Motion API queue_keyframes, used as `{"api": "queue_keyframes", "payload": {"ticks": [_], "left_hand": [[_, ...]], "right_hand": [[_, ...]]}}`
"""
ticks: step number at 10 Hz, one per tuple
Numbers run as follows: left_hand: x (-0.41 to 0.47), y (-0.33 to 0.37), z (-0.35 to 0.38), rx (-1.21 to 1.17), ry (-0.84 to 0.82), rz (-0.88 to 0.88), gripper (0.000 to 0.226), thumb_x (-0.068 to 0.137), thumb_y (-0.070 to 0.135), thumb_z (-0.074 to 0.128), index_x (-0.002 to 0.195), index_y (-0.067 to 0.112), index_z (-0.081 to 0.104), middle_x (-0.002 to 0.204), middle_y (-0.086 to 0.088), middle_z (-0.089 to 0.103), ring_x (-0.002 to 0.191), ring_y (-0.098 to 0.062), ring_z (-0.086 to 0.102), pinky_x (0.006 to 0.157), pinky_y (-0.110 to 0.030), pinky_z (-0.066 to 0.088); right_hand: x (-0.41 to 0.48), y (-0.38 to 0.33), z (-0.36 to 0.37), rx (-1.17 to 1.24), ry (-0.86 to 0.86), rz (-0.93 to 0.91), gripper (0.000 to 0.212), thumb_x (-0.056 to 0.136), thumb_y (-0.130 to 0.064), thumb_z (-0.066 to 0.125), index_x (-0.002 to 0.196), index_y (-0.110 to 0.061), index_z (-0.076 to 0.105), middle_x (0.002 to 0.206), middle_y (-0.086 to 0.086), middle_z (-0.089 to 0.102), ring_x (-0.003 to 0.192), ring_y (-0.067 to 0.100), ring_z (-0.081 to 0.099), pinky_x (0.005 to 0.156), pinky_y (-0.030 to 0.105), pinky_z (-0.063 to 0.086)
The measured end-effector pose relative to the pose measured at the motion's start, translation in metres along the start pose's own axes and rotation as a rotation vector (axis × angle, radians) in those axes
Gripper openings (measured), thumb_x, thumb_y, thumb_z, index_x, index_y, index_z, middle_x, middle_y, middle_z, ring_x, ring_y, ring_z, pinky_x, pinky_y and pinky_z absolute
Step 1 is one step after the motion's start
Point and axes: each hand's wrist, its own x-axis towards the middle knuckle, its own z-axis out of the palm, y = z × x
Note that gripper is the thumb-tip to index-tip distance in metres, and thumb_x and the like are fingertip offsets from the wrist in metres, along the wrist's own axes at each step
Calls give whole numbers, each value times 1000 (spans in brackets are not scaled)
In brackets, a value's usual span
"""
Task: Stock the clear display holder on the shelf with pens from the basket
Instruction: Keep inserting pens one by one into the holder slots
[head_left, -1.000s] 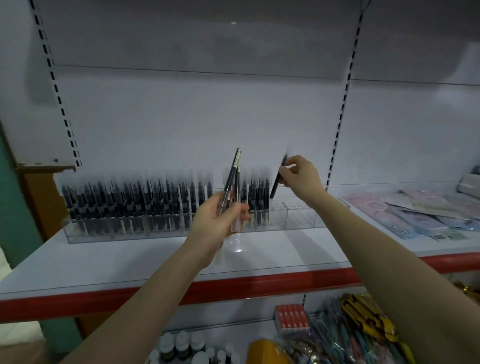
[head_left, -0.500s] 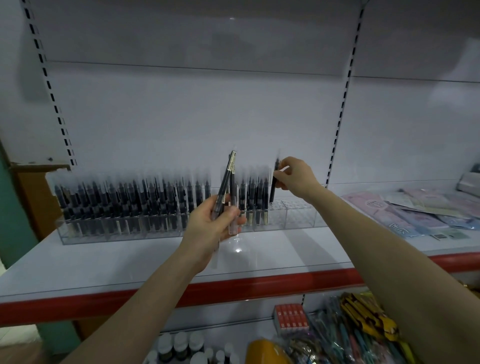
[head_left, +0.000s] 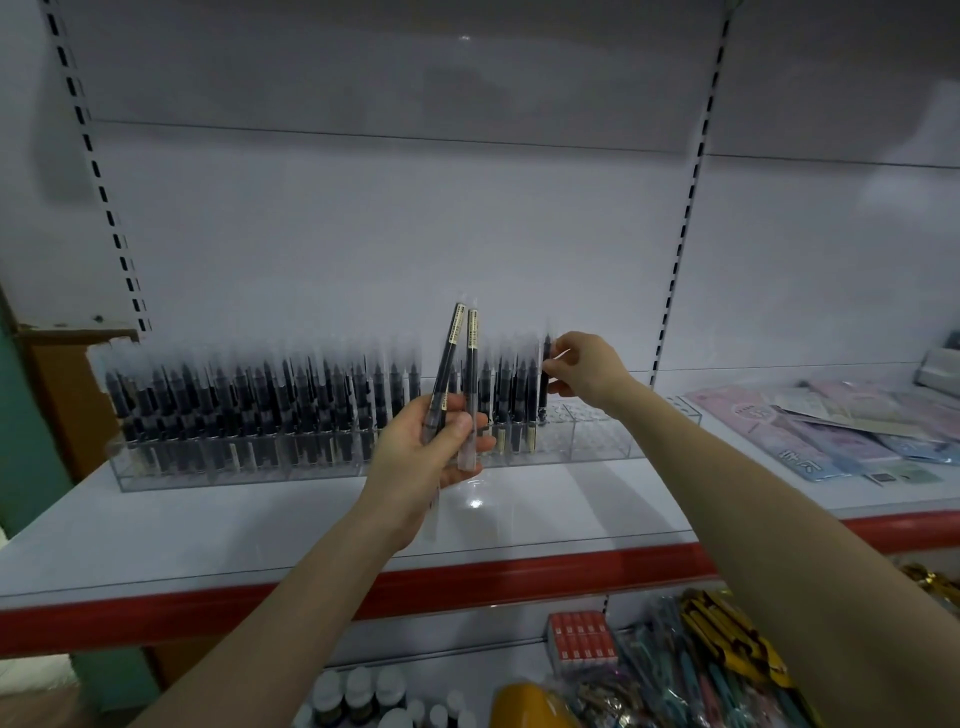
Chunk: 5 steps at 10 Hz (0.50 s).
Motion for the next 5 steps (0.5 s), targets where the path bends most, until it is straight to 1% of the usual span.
{"api": "queue_keyframes", "payload": {"ticks": [1,2,3,4,5], "left_hand": [[1,0,0,-2,4,-1,16,94,4,49,98,17,56,94,-1,69,75,-10,70,63,-28,58],[1,0,0,1,3,2,16,93,4,49,98,17,56,94,-2,68,76,-10,70,63,-29,58],[1,0,0,-3,12,3,16,93,5,49,98,18,56,94,-3,68,75,-9,70,63,-28,58],[0,0,3,-10,20,-6,15,93,4,50,97,18,56,91,-4,66,72,-8,70,61,-26,58],[-3,2,6,-18,30,-1,15,93,4,50,95,17,56,87,-5,63,65,-6,68,57,-23,57]], "right_hand": [[1,3,0,16,-7,4,4,92,-3,54,95,-5,51,91,15,60,68,25,62,68,30,54],[-1,8,3,-24,-34,17,4,92,-4,54,94,-5,51,89,14,60,69,23,62,69,30,54],[-3,12,7,-40,-22,11,3,92,-5,53,94,-5,51,88,14,61,67,19,60,66,28,52],[-4,12,9,-70,-3,7,11,92,-6,54,102,-2,54,94,20,65,75,23,60,68,30,52],[-8,11,9,-68,10,23,30,91,-8,57,120,1,51,101,22,66,83,29,63,77,37,53]]}}
